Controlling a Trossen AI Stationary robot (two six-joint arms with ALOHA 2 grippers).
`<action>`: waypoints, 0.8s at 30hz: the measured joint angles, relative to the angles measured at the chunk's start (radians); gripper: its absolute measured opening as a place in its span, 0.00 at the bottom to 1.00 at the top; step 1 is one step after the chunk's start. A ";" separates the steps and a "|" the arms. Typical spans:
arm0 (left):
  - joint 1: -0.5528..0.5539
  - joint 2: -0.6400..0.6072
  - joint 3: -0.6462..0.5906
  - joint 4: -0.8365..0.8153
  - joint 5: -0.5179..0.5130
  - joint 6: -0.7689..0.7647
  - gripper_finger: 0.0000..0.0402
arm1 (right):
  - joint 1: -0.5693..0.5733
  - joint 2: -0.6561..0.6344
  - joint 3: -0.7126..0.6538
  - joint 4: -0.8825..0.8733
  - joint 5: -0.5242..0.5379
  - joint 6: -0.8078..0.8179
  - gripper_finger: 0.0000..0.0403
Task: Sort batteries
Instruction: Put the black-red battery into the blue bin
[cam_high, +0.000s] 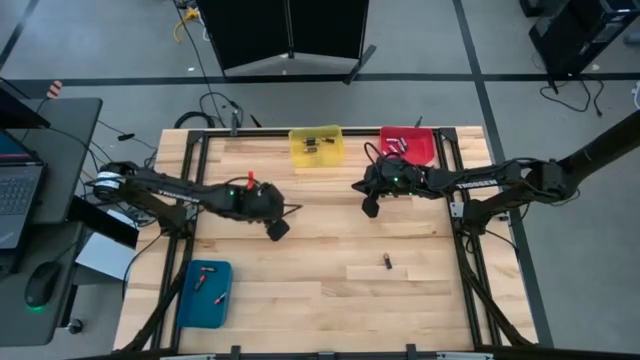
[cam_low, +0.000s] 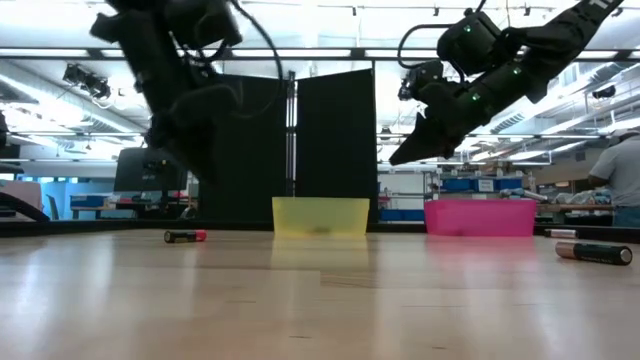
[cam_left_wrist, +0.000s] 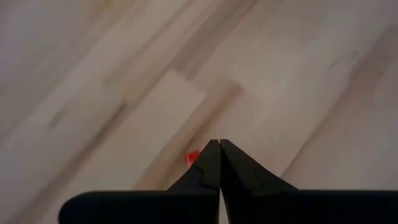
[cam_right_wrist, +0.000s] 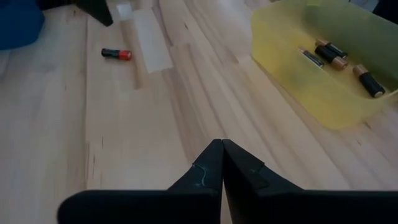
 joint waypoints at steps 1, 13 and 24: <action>-0.007 0.000 -0.015 0.003 0.001 -0.035 0.02 | 0.000 0.003 0.000 0.013 0.000 0.000 0.04; -0.016 0.004 -0.101 0.113 0.024 -0.125 0.12 | 0.000 0.004 0.000 0.014 0.000 0.009 0.06; -0.015 0.005 -0.133 0.112 0.000 -0.223 0.42 | 0.000 0.004 0.000 0.013 0.000 0.018 0.05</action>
